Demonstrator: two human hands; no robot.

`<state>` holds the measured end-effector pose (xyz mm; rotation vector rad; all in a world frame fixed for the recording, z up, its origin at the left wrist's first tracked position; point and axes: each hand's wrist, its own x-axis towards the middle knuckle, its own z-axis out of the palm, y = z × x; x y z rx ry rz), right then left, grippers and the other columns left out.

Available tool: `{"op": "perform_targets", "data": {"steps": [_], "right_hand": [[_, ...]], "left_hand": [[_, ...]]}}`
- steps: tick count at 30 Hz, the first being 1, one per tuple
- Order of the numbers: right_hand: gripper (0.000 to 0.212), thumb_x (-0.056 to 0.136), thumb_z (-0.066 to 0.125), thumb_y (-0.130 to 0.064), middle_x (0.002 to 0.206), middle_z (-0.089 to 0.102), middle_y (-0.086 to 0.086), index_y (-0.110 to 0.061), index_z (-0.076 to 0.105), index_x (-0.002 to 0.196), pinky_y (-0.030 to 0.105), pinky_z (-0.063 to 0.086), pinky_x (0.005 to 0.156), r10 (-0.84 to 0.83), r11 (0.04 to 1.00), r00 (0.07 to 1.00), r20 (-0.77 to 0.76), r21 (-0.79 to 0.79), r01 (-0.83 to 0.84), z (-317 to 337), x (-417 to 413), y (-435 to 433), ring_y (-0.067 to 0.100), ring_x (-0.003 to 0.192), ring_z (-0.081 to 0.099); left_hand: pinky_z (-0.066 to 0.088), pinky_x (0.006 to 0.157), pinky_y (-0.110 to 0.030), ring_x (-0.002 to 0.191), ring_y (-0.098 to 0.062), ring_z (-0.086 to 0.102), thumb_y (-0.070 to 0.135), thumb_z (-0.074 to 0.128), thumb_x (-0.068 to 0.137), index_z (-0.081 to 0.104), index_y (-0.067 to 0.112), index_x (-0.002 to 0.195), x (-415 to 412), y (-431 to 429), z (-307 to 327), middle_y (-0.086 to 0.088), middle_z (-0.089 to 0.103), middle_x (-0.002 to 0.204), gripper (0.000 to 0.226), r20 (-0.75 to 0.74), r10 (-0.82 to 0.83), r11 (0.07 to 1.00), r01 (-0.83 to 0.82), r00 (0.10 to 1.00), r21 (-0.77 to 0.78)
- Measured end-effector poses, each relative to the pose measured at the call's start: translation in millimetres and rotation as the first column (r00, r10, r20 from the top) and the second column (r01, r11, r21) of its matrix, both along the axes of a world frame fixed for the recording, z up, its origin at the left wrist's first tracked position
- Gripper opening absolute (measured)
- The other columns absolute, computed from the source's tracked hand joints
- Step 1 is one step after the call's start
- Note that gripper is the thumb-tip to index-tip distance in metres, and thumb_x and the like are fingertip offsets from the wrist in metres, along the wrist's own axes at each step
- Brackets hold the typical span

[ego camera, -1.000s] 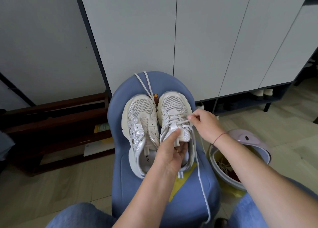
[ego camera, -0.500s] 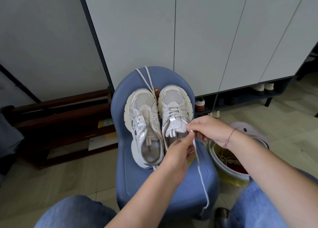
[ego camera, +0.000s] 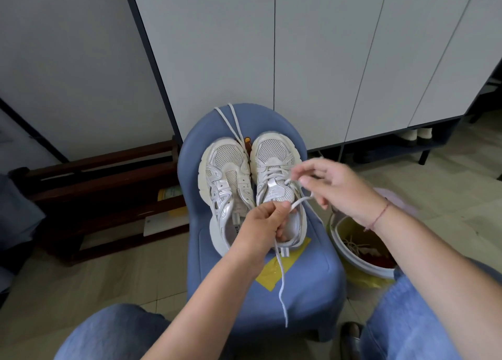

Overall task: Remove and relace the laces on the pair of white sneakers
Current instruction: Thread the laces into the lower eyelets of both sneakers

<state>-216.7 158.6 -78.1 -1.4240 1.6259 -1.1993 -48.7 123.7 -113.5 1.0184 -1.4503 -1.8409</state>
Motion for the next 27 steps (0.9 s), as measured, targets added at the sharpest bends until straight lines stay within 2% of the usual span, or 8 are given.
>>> {"op": "perform_targets", "data": {"steps": [2,4,10,14,16,19,22,27], "right_hand": [[0.013,0.092,0.059,-0.019,0.077,0.07,-0.009,-0.017,0.068,0.102,0.02,0.048,0.058,0.172,0.984,0.977,-0.129,0.068,-0.164,-1.6,14.4,3.1,0.004,0.055,0.055],[0.009,0.088,0.065,-0.027,0.069,0.066,-0.01,-0.021,0.071,0.089,0.017,0.044,0.063,0.163,0.986,0.946,-0.281,0.076,-0.147,-6.4,17.4,1.8,-0.003,0.058,0.052],[0.019,0.091,0.06,-0.026,0.069,0.056,-0.006,-0.014,0.066,0.079,0.016,0.035,0.056,-0.209,0.978,0.887,-0.412,-0.092,0.188,4.5,-16.5,-6.5,0.001,0.059,0.047],[0.026,0.096,0.052,-0.025,0.065,0.052,0.002,-0.008,0.064,0.081,0.028,0.036,0.058,-0.44,0.894,0.847,-0.3,-0.052,0.445,-2.1,-33.8,-6.3,0.016,0.059,0.047],[0.015,0.091,0.059,-0.021,0.075,0.061,-0.003,-0.01,0.066,0.084,0.028,0.043,0.065,-0.398,0.916,0.866,-0.303,-0.075,0.394,-0.7,-30.9,-3.2,0.012,0.068,0.055],[0.013,0.089,0.063,-0.017,0.098,0.068,-0.012,-0.024,0.068,0.099,0.019,0.049,0.077,-0.099,0.993,0.953,-0.286,-0.082,0.079,2.4,-8.8,1.8,0.0,0.086,0.063],[0.011,0.088,0.065,-0.024,0.085,0.068,-0.008,-0.021,0.07,0.098,0.015,0.047,0.061,0.163,0.986,0.958,-0.234,0.082,-0.147,-0.5,12.6,4.5,-0.002,0.063,0.057],[0.007,0.083,0.07,-0.023,0.072,0.066,-0.007,-0.021,0.07,0.076,0.028,0.046,0.065,-0.097,0.995,0.925,-0.366,-0.019,0.097,1.0,-11.1,-1.9,0.01,0.064,0.056]], "left_hand": [[0.037,0.056,-0.021,0.051,-0.009,0.037,0.02,0.055,0.1,0.057,0.013,0.072,0.8,-2.1,-0.1,0.003,0.045,0.057,0.029,0.009,-0.009,1.0,0.009,1.0,-0.02],[0.038,0.054,-0.017,0.049,-0.007,0.041,0.019,0.057,0.098,0.061,0.01,0.073,2.4,-5.2,0.1,0.0,0.053,0.06,0.027,0.037,-0.03,0.999,0.032,0.999,-0.028],[0.039,0.051,-0.015,0.05,-0.006,0.044,0.016,0.062,0.094,0.07,0.012,0.079,12.1,-15.4,5.8,0.003,0.067,0.065,0.017,0.044,-0.13,0.991,0.129,0.991,0.025],[0.035,0.051,-0.017,0.049,-0.005,0.044,0.017,0.061,0.095,0.07,0.011,0.08,15.8,-18.7,5.6,0.004,0.068,0.066,0.018,0.073,-0.138,0.99,0.137,0.988,0.02],[0.036,0.045,-0.013,0.044,-0.004,0.043,0.015,0.06,0.096,0.068,0.008,0.08,15.4,-17.7,7.3,0.007,0.065,0.057,0.02,0.065,-0.112,0.993,0.111,0.992,0.025],[0.038,0.046,-0.012,0.047,-0.004,0.043,0.015,0.061,0.095,0.068,0.008,0.078,12.5,-15.8,8.7,0.004,0.069,0.065,0.02,0.041,-0.082,0.997,0.081,0.996,0.002],[0.04,0.049,-0.012,0.047,-0.004,0.044,0.014,0.061,0.095,0.07,0.01,0.078,10.2,-14.9,8.0,0.002,0.07,0.068,0.02,0.034,-0.071,0.997,0.071,0.997,-0.022],[0.037,0.044,-0.011,0.045,-0.004,0.044,0.014,0.063,0.094,0.069,0.009,0.079,10.6,-16.6,8.4,0.002,0.067,0.064,0.017,0.04,-0.044,0.999,0.043,0.998,0.017]]}}
